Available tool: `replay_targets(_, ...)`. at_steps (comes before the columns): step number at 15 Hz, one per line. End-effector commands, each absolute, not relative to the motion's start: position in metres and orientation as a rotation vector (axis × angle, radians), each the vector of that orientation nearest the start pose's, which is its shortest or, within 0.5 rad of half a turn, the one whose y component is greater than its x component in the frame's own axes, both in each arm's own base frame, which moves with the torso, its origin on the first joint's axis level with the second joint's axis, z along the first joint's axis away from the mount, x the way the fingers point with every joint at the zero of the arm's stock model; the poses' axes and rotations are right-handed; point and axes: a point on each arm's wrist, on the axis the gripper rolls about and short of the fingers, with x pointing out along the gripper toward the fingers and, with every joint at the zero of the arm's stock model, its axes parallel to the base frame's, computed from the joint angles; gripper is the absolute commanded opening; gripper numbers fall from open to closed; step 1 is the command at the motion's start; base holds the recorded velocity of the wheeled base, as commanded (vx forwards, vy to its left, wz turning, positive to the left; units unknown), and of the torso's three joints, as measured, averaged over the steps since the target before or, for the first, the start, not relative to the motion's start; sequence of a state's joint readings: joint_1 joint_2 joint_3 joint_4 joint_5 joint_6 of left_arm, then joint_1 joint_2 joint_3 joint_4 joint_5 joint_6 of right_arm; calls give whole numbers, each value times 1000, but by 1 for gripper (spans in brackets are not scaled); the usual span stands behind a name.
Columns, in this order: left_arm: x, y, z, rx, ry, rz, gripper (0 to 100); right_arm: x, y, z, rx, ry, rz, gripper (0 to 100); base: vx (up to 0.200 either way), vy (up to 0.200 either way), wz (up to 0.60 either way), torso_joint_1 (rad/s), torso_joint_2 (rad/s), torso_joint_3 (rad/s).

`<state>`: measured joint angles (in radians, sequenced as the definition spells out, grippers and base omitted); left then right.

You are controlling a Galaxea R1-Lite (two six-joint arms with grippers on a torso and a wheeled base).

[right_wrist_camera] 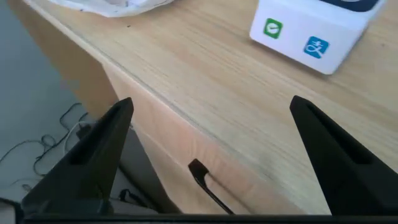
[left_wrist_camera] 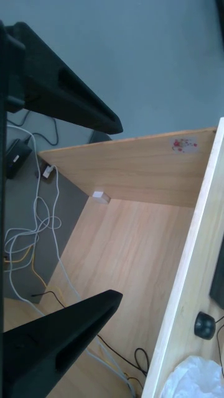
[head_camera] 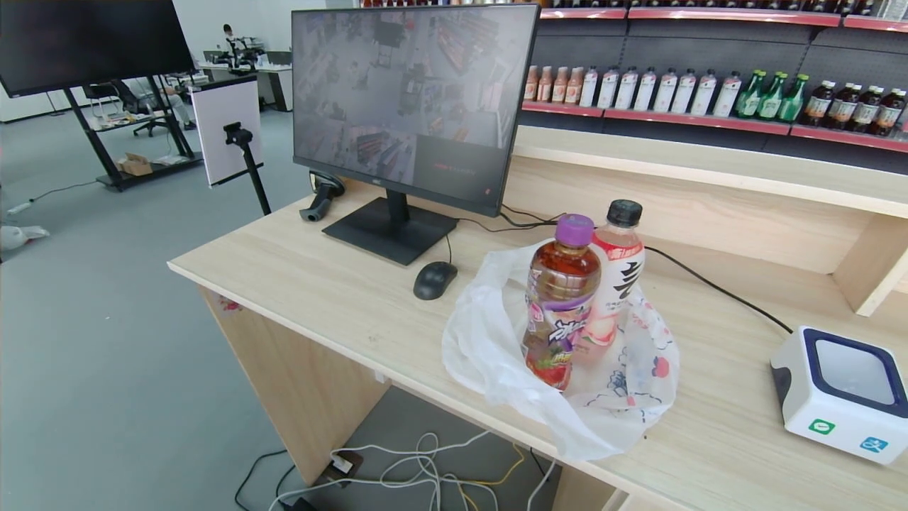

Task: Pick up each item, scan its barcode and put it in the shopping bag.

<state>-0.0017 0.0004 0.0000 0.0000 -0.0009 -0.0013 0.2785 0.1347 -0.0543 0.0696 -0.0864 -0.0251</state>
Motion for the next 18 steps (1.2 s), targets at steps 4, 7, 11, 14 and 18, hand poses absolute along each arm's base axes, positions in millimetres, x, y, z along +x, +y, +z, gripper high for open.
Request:
replay_targets(4,-23,0,75,-2,0,-2,100,-4,-4,88,10,265,90,100,0,0,0,0,0,0)
replay_targets(7,-23,0,75,-3,0,-3,100,-4,-4,85,14,205,-165,100,0,0,0,0,0,0)
replay_targets(11,-23,0,75,-5,0,-2,100,-18,0,82,-122,31,77,100,0,0,0,0,0,0)
replay_targets(14,-23,0,75,-3,0,-2,100,-22,1,76,-58,5,23,100,0,0,0,0,0,0)
replay_targets(18,-23,0,75,-2,0,-3,100,-23,1,76,-35,-5,26,100,0,0,0,0,0,0)
